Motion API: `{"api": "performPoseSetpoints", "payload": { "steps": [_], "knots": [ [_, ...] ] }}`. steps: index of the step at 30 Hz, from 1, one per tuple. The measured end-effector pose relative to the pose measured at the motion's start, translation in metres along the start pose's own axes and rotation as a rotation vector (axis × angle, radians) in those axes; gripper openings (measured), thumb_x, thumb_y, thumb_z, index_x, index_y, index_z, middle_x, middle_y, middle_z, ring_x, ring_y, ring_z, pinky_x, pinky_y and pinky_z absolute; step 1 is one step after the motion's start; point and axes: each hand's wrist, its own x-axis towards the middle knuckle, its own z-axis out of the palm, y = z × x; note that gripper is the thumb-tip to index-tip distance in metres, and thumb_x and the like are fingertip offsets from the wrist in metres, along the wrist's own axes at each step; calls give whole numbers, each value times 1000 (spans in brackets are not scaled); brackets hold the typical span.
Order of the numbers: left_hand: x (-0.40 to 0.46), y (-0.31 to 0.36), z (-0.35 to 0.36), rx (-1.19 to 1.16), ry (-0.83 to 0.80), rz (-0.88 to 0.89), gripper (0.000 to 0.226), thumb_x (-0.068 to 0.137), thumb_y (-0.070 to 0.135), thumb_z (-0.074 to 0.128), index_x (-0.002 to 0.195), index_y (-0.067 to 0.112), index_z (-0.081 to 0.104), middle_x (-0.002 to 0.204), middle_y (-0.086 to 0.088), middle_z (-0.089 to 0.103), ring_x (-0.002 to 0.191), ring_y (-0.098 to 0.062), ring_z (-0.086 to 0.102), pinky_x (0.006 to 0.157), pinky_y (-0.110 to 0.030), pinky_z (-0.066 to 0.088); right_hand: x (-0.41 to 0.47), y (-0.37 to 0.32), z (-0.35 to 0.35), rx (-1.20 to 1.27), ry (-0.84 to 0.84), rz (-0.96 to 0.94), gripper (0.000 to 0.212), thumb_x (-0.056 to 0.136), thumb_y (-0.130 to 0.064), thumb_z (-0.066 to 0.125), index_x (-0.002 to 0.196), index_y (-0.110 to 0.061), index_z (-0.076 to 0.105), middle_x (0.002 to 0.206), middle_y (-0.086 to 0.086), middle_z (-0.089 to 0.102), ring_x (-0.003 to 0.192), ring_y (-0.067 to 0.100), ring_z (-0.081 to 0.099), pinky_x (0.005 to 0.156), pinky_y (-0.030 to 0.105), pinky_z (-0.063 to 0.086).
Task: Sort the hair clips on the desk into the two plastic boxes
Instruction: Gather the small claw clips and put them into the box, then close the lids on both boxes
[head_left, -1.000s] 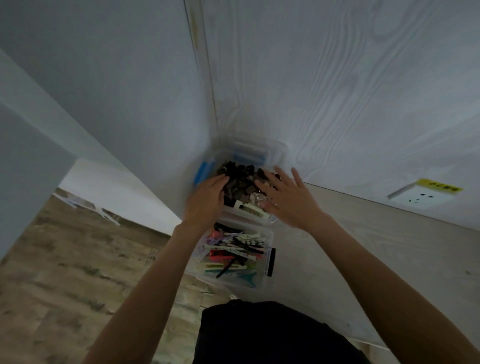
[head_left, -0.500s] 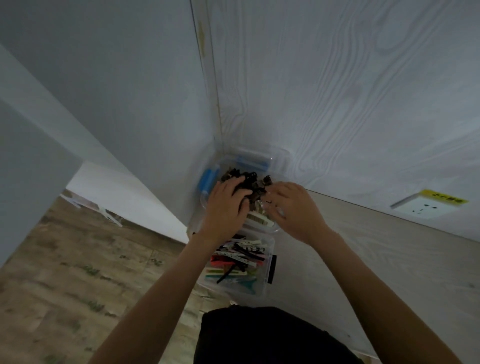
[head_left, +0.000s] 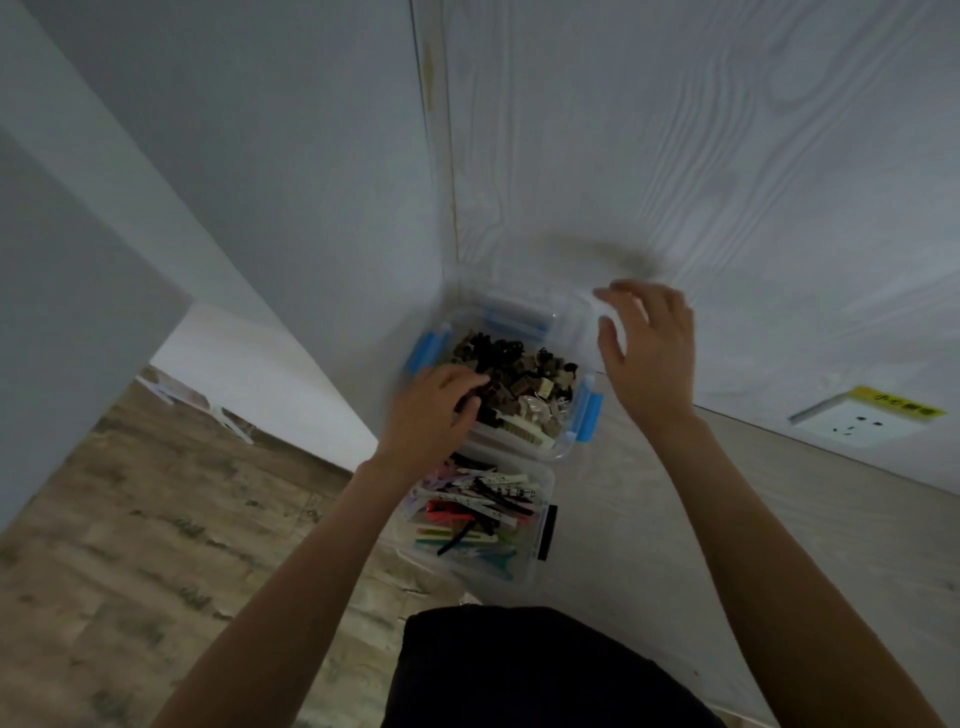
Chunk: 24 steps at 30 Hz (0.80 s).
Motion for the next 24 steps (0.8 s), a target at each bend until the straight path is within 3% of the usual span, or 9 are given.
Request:
{"api": "performPoseSetpoints", "payload": {
  "steps": [3,6,11,15,20,24],
  "knots": [
    [-1,-2,-4,119,133,-77,36,89,26,46,124,19,55,131,-6,52,117,-27,47,98,-38,42,13,-2,4,-24,-177,92,35,90,-18,53,124,-10,50,123,14,57,103,31,59,83,40,47],
    [-1,-5,-7,139,39,-247,48,91,25,50,137,18,39,143,-10,38,126,-32,37,103,-43,37,14,-5,20,-61,-368,122,34,93,-24,51,124,-11,47,128,12,51,92,31,62,71,34,45],
    [0,-3,-8,8,-48,-342,55,95,33,44,143,16,24,139,-12,41,121,-30,41,96,-44,41,12,1,28,-184,-408,176,27,95,-24,45,114,-7,55,124,10,53,82,33,62,62,28,34],
    [1,-2,-11,-82,-2,-369,64,94,47,41,147,20,17,140,-9,43,122,-28,45,98,-41,40,9,-2,18,-29,-246,228,20,94,-22,46,103,-7,57,115,11,56,76,31,62,63,28,35],
    [-2,13,-23,-392,169,-388,81,83,67,42,146,24,18,149,-1,34,133,-19,37,109,-41,35,-20,-6,-16,164,-52,159,13,93,-17,52,99,-7,58,106,10,61,70,23,65,59,34,56],
    [-2,22,-33,-497,291,-354,68,88,54,42,145,21,25,148,0,35,131,-15,38,108,-41,37,-60,-15,-22,208,-102,94,9,89,-8,56,98,-7,57,110,13,63,84,24,65,75,28,53]
  ]
}}
